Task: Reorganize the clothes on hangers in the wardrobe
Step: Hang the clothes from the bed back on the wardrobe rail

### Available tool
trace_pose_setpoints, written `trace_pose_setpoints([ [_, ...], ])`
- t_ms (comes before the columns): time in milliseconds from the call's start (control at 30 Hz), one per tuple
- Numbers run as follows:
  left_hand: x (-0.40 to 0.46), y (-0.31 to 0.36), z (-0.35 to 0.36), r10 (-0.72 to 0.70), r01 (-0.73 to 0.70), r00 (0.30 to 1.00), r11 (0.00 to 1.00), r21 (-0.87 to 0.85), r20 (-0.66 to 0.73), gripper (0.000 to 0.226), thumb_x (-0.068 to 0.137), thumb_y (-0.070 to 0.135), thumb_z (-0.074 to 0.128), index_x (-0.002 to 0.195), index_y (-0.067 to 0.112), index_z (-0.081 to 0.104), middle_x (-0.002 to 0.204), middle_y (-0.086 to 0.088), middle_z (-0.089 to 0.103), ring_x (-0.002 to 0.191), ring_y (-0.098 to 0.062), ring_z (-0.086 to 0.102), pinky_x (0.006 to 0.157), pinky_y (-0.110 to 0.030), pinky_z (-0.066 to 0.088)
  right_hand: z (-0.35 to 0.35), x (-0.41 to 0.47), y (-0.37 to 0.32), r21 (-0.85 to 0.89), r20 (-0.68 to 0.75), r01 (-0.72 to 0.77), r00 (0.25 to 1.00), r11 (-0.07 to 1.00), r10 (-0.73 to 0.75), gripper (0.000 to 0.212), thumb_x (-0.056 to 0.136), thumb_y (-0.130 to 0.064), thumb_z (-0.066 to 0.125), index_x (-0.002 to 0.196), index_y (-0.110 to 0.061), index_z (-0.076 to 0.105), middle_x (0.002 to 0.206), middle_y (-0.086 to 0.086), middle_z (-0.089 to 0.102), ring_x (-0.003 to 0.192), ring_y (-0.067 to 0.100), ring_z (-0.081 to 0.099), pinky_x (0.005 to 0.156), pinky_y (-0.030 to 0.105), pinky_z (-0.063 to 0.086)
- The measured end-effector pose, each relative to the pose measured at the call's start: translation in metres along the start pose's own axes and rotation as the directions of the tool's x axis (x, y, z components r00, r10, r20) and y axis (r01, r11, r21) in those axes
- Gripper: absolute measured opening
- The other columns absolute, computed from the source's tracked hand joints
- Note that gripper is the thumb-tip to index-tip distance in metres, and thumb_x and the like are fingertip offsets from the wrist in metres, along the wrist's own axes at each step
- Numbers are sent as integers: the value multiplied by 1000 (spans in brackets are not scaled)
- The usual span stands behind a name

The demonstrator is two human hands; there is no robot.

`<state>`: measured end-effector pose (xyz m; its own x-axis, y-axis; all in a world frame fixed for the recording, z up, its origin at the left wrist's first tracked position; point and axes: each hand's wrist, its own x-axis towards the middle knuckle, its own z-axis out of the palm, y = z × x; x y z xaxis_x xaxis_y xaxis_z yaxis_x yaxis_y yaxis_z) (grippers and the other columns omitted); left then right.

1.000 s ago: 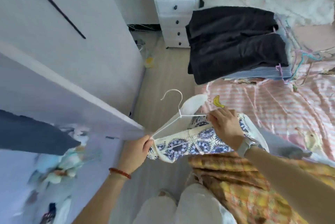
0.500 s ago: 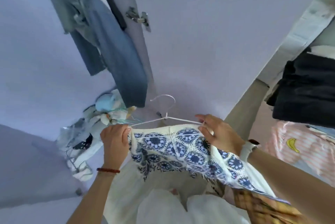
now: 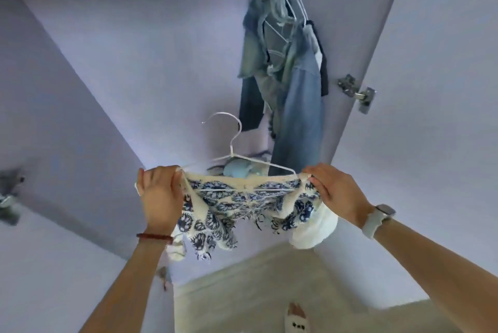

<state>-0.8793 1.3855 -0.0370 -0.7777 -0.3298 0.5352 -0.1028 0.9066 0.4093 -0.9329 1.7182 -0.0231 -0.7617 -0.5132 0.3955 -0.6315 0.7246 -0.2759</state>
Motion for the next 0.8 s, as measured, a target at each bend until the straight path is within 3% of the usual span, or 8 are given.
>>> trace_pose_setpoints([
  [100, 31, 0, 0, -74, 75, 996, 997, 28, -49, 20, 93, 9, 47, 92, 0, 65, 90, -19, 63, 97, -40, 52, 106, -58, 21, -4, 44, 5, -60, -42, 106, 993, 993, -109, 29, 88, -20, 42, 96, -6, 66, 79, 9, 63, 64, 26, 64, 51, 26, 50],
  [200, 71, 13, 8, -139, 144, 986, 988, 49, -86, 19, 93, 12, 51, 97, 1, 65, 106, -18, 61, 115, -38, 46, 107, -57, 17, -6, 83, 11, 93, -156, -17, 987, 996, 32, 27, 88, -18, 44, 97, -4, 65, 82, 11, 65, 66, 31, 64, 56, 33, 50],
  [333, 125, 43, 19, -189, 190, 972, 982, -2, -142, 27, 92, 16, 52, 116, 7, 62, 130, -15, 50, 127, -35, 36, 108, -54, 17, -12, 128, 19, 155, -321, -45, 942, 987, 94, 25, 88, -18, 46, 91, -5, 67, 82, 7, 68, 61, 26, 64, 52, 29, 47],
  [433, 155, 79, 24, -99, 87, 975, 994, -67, -199, 34, 91, 20, 48, 122, 8, 55, 132, -16, 46, 125, -34, 37, 105, -50, 24, -16, 157, 30, 187, -378, -56, 917, 981, 125, 29, 91, -22, 44, 94, -5, 67, 85, 7, 68, 67, 25, 65, 58, 30, 48],
  [533, 175, 122, 20, 67, -91, 948, 994, -65, -312, 39, 87, 27, 41, 118, 9, 56, 127, -15, 50, 120, -31, 42, 97, -46, 31, -18, 183, 42, 265, -407, -104, 889, 958, 209, 20, 94, -14, 48, 98, -4, 65, 87, 9, 67, 74, 28, 63, 64, 33, 45],
  [667, 200, 167, 5, 318, -315, 822, 945, 87, -473, 35, 84, 20, 47, 116, 9, 57, 127, -15, 52, 122, -26, 36, 96, -40, 26, -23, 215, 51, 373, -469, -181, 810, 910, 353, 22, 94, -13, 47, 101, -2, 65, 91, 14, 68, 80, 30, 62, 70, 31, 43],
  [800, 233, 187, -10, 443, -334, 758, 894, 297, -479, 46, 81, 18, 49, 127, 13, 53, 140, -15, 43, 133, -31, 27, 106, -51, 21, -33, 254, 50, 468, -524, -198, 722, 861, 451, 22, 93, -12, 47, 90, -1, 65, 75, 17, 66, 63, 29, 56, 61, 35, 47],
])
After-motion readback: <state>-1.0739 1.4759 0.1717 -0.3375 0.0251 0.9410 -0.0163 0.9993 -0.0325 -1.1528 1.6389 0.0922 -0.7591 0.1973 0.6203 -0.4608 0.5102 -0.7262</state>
